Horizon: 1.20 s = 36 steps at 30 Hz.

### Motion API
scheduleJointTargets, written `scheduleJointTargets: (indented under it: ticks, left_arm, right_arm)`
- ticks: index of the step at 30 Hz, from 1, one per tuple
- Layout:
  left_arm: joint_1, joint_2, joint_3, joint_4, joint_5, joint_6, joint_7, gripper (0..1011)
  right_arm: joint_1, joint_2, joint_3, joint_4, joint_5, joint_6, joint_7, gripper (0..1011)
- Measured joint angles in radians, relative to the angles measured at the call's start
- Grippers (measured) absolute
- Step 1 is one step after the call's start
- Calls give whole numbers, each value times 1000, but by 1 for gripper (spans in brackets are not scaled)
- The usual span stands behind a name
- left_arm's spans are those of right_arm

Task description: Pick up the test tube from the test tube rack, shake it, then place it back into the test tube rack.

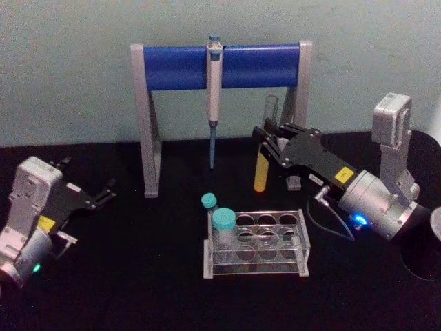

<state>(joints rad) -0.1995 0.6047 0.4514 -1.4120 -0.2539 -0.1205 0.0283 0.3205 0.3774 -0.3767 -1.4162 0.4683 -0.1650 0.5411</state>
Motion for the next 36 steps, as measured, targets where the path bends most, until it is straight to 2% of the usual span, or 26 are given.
scheduleJointTargets:
  ticks: [17,23,27,36]
  left_arm:
    - [0,0,0,0,0,0,0,1010]
    - [0,0,0,0,0,0,0,1010]
    - [0,0,0,0,0,0,0,1009]
    - [0,0,0,0,0,0,0,1010]
  right_arm:
    - [1,0,3,3,0,1,-4,230]
    - [-17,11,17,-18,-8,2,-24,229]
    - [-42,27,32,-45,-16,8,-42,229]
    - [-136,76,62,-149,-21,51,-68,230]
